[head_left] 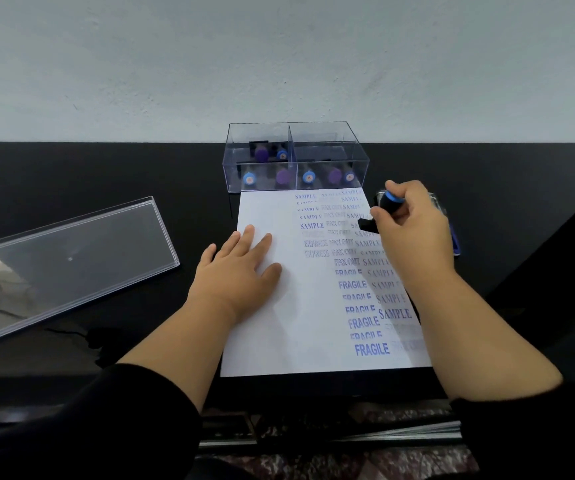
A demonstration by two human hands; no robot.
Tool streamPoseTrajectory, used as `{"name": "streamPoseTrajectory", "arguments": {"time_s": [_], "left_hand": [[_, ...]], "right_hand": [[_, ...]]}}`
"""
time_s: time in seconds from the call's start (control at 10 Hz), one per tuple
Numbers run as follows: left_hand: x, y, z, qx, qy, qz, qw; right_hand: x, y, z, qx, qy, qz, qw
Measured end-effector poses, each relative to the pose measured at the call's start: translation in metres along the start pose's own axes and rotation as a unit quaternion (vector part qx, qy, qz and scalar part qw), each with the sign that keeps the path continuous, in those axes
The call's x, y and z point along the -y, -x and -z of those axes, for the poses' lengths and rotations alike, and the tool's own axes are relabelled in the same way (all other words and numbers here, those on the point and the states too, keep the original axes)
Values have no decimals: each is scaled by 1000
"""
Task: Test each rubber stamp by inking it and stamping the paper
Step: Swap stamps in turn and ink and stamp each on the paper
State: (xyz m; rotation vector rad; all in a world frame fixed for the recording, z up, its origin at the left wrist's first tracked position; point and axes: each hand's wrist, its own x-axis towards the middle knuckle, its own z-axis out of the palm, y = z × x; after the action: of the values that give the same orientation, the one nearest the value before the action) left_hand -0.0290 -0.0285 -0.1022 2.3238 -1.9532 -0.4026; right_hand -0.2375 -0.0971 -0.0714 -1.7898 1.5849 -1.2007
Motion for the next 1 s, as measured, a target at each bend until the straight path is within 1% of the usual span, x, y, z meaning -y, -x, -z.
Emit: {"name": "streamPoseTrajectory", "arguments": {"time_s": [0.3, 0.6, 1.0], "left_hand": [[1, -1, -1, -1, -4, -3, 1000], [1, -1, -1, -2, -5, -4, 1000], [1, 0, 0, 1, -1, -4, 1000]], "right_hand": [[-20, -12, 20, -52, 107, -26, 993], [-26, -13, 18, -47, 138, -42, 988], [-15, -5, 22, -29, 226, -47, 973]]}}
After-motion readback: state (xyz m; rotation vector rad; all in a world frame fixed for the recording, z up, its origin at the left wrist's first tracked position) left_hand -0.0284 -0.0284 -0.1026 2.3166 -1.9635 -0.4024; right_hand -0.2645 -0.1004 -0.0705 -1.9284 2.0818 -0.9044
